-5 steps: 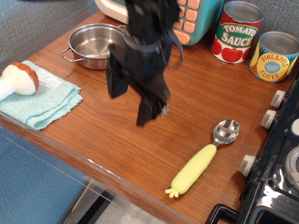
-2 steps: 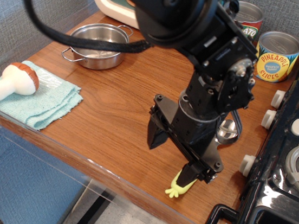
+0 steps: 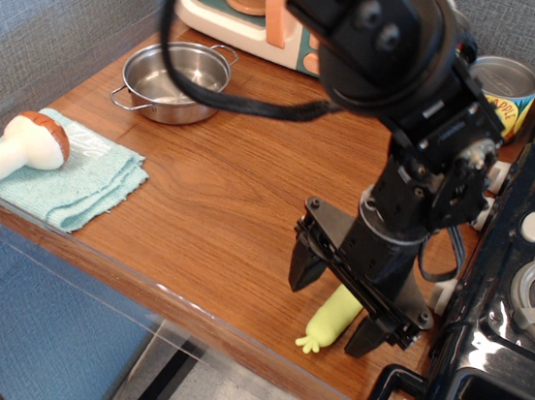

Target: Move the spoon to the right of the pot.

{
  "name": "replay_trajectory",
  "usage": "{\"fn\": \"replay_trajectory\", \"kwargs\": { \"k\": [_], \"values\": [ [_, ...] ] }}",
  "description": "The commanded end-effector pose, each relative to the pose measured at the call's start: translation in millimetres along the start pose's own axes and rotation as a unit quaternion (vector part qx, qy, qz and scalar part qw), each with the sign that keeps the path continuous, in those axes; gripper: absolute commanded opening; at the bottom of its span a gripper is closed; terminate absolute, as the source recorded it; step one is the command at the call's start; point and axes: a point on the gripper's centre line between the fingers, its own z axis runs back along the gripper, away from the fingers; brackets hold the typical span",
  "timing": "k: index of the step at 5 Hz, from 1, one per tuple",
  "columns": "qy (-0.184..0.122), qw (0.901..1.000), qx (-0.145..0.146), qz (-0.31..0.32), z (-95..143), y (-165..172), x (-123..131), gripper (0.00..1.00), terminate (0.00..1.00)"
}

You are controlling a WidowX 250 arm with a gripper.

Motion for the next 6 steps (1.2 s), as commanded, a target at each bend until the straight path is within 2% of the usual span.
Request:
{"fn": "replay_trajectory", "kwargs": {
  "k": [1,2,3,4,5,6],
  "values": [
    [0.000,0.9997,0.009,0.022,-21,14,4,0.00,0.00],
    [-0.018,0.9993,0.002,0.033,-7,26,4,0.00,0.00],
    [-0.035,0.9983,-0.018,0.043,13,42,6,0.00,0.00],
    [-0.054,0.9944,-0.045,0.080,42,75,15,0.00,0.00],
    [-0.061,0.9865,-0.069,0.135,59,123,45,0.00,0.00],
    [-0.056,0.9853,-0.065,0.148,45,147,79,0.00,0.00]
  ]
}}
